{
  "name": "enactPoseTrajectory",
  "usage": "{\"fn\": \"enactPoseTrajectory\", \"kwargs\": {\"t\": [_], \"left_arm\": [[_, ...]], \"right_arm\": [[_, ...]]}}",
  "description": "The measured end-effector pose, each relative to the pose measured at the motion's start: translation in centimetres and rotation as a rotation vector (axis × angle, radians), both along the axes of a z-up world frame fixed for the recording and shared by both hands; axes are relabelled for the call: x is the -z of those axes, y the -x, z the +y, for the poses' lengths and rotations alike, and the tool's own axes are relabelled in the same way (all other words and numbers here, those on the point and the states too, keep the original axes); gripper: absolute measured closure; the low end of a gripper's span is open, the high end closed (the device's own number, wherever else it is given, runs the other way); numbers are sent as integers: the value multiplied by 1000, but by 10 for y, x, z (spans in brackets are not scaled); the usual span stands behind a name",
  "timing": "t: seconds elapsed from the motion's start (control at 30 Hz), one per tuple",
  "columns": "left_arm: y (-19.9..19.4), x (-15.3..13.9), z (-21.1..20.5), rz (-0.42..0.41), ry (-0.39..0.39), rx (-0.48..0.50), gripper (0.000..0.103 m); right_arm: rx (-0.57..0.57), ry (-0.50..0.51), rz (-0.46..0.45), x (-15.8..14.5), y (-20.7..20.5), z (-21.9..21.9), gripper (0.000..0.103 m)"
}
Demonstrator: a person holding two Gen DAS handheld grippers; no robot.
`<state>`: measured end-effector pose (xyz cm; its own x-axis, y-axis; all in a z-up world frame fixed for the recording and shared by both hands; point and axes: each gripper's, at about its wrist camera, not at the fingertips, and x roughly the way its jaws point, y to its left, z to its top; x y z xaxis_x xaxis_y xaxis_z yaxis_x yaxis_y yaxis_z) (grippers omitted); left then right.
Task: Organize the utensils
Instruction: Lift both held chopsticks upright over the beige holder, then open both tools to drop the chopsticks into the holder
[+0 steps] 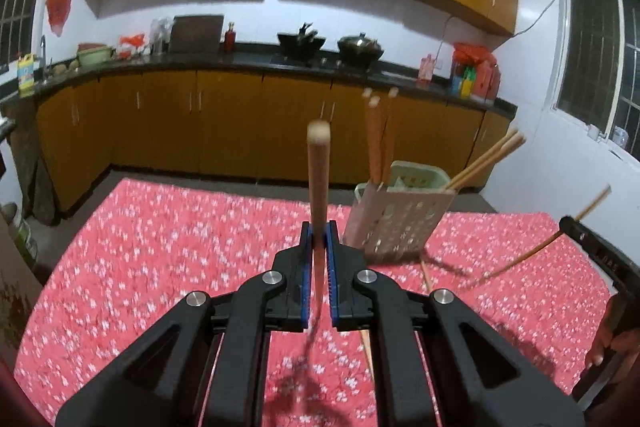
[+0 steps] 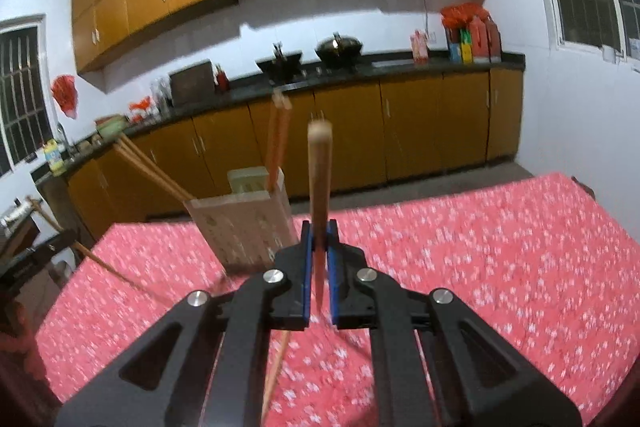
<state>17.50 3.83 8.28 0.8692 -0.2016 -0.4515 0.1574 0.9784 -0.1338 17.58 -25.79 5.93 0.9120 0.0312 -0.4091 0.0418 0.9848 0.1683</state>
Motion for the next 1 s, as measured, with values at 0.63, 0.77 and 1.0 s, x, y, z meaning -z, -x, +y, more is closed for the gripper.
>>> {"fn": "enactPoseTrajectory", "kwargs": {"t": [0.63, 0.77, 1.0], "left_arm": [[-29, -101, -54, -318, 67, 17, 96], [-48, -103, -64, -353, 73, -21, 96], [-82, -78, -71, -307, 104, -41, 96]], "right_arm": [[-63, -6, -311, -112, -48, 36, 95], [-57, 18, -297, -104, -78, 41, 95], [-72, -12, -177, -69, -119, 40, 95]]}}
